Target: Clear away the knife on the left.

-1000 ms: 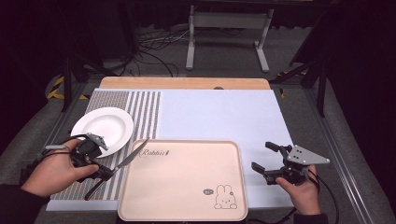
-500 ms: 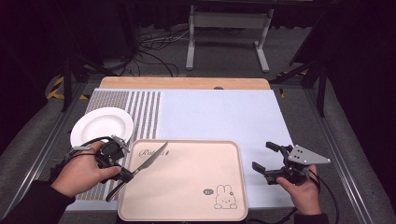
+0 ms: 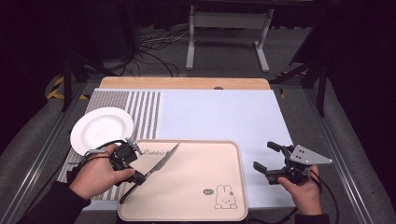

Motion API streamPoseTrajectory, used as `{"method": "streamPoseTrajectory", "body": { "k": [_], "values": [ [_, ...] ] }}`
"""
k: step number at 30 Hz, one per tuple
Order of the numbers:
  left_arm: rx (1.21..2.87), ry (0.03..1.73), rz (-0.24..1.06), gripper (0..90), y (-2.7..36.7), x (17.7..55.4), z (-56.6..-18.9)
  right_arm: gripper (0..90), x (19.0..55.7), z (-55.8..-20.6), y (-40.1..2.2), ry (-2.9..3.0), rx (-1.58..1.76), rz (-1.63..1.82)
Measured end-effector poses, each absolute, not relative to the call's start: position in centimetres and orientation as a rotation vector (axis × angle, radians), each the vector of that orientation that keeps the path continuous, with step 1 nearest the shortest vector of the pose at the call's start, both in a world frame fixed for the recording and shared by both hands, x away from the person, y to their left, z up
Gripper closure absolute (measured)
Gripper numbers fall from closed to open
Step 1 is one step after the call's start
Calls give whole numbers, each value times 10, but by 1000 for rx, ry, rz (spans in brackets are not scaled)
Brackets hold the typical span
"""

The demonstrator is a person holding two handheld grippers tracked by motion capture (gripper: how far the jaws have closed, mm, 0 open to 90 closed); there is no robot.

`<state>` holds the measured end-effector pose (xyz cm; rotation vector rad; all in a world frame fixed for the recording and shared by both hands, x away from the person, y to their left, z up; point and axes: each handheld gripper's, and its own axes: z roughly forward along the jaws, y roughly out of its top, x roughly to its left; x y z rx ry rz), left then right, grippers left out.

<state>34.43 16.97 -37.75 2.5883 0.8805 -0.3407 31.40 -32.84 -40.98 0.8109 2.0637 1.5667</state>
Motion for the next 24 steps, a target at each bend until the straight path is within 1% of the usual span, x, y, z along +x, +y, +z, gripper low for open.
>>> {"method": "streamPoseTrajectory", "body": {
  "k": [3, 13, 24],
  "values": [
    [2575, 899, -362, 797, 168, 344, -385, 68, 314, -410, -328, 2068, 806, 1564],
    [2565, 930, -375, 797, 164, 342, -399, 68, 313, -408, -327, 2071, 792, 1561],
    [2590, 987, -439, 797, 168, 340, -418, 65, 312, -408, -327, 2071, 796, 1557]
  ]
}}
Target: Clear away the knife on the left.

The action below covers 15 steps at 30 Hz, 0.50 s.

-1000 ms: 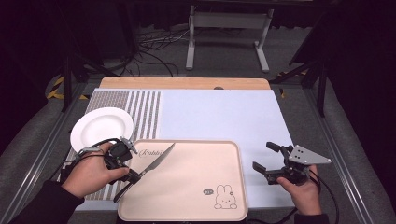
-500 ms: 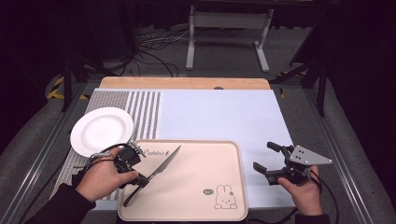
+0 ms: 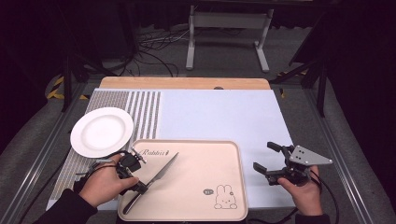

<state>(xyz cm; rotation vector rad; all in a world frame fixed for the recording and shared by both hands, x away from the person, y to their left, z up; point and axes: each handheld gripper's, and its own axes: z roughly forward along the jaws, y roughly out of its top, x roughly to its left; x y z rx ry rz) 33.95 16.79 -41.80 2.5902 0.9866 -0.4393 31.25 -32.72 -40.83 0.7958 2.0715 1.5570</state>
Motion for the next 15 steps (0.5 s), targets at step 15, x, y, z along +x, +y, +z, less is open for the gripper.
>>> {"method": "streamPoseTrajectory", "body": {
  "k": [15],
  "values": [
    [2579, 1026, -470, 795, 170, 341, -428, 61, 312, -408, -329, 2065, 798, 1558]
  ]
}}
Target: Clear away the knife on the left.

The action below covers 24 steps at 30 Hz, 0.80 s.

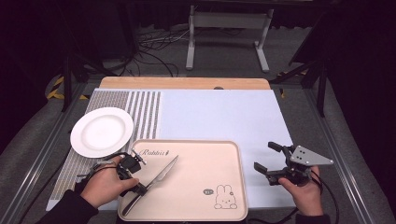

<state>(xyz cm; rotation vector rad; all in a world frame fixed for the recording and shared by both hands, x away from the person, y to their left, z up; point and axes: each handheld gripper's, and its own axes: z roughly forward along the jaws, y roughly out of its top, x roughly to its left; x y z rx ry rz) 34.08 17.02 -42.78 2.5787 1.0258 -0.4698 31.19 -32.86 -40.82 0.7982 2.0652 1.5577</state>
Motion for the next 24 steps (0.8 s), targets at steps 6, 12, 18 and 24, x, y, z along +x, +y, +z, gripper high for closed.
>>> {"method": "streamPoseTrajectory", "body": {
  "k": [6, 12, 18, 24],
  "values": [
    [2573, 1045, -486, 795, 171, 342, -432, 60, 312, -408, -327, 2064, 796, 1572],
    [2566, 1053, -483, 794, 170, 342, -433, 60, 312, -407, -328, 2060, 796, 1576],
    [2563, 1061, -482, 794, 170, 342, -433, 60, 312, -408, -327, 2064, 796, 1585],
    [2561, 1053, -487, 801, 171, 342, -433, 55, 311, -408, -327, 2066, 792, 1593]
  ]
}}
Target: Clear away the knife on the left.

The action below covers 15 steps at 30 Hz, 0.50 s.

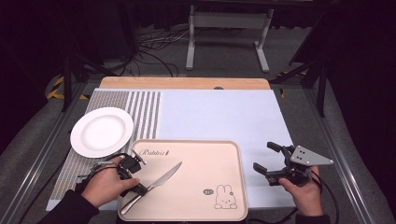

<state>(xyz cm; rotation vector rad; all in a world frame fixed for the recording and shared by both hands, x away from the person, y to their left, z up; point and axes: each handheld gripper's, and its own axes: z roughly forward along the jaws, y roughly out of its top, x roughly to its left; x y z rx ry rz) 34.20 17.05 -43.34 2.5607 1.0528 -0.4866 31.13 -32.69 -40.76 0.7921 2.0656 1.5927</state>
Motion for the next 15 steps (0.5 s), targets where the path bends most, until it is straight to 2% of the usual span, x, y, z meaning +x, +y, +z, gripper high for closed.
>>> {"method": "streamPoseTrajectory", "body": {
  "k": [2, 4, 8, 11, 15],
  "values": [
    [2567, 1048, -487, 798, 171, 342, -433, 54, 311, -408, -327, 2068, 788, 1592],
    [2579, 1033, -479, 744, 170, 342, -432, 53, 312, -408, -327, 2070, 789, 1594],
    [2614, 999, -401, 521, 166, 339, -426, 51, 312, -409, -327, 2072, 793, 1595],
    [2630, 958, -370, 465, 164, 337, -422, 51, 312, -409, -326, 2074, 788, 1600],
    [2641, 872, -279, 323, 159, 334, -416, 50, 312, -409, -325, 2073, 785, 1601]
  ]
}}
